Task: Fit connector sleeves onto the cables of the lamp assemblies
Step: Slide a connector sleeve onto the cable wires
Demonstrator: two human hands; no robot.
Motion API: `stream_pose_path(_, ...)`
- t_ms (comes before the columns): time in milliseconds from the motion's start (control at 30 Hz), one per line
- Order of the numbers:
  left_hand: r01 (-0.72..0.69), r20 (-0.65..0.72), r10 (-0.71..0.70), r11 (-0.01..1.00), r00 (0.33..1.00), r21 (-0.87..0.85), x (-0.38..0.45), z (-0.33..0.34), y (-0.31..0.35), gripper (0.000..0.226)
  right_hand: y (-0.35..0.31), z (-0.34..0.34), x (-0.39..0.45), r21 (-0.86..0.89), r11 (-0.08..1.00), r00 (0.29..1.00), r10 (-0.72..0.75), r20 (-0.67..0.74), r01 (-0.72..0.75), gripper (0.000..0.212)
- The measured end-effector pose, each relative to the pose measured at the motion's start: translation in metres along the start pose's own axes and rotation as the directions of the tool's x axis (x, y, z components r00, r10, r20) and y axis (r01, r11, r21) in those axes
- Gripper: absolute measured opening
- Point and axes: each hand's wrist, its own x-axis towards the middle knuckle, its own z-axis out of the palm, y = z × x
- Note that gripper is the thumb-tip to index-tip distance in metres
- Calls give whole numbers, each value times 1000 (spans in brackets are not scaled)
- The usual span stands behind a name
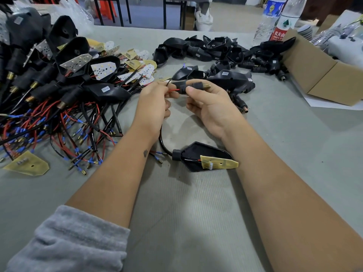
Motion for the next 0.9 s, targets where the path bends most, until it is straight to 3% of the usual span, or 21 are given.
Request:
stream_pose_path(200, -99, 2, 99, 984, 995, 147, 0, -3, -5, 21, -1, 2, -1, 45, 999, 999, -1, -49, 3, 22)
stream_pose_path(367, -165, -42, 172, 978, 984, 128, 1, -6, -5, 16, -2, 1, 0, 99, 995, 999, 6, -31, -3, 4)
stream_pose_path(533, -189, -10, 191, 975, 981, 119, -1, -4, -4, 14, -2, -2, 3, 129, 991, 998, 41, -43, -35, 30)
stream_pose_path(667, -136, 0, 136, 991, 991, 16, -1, -4, -1, 11, 1, -2, 5, 131, 990, 997, 60, -56, -52, 35)
stream_pose_path(900, -128, -42, 128, 992, 991, 21, 2, -9, 1, 22, 1, -5, 7, 262, 962, 992, 100, -77, -77, 43)
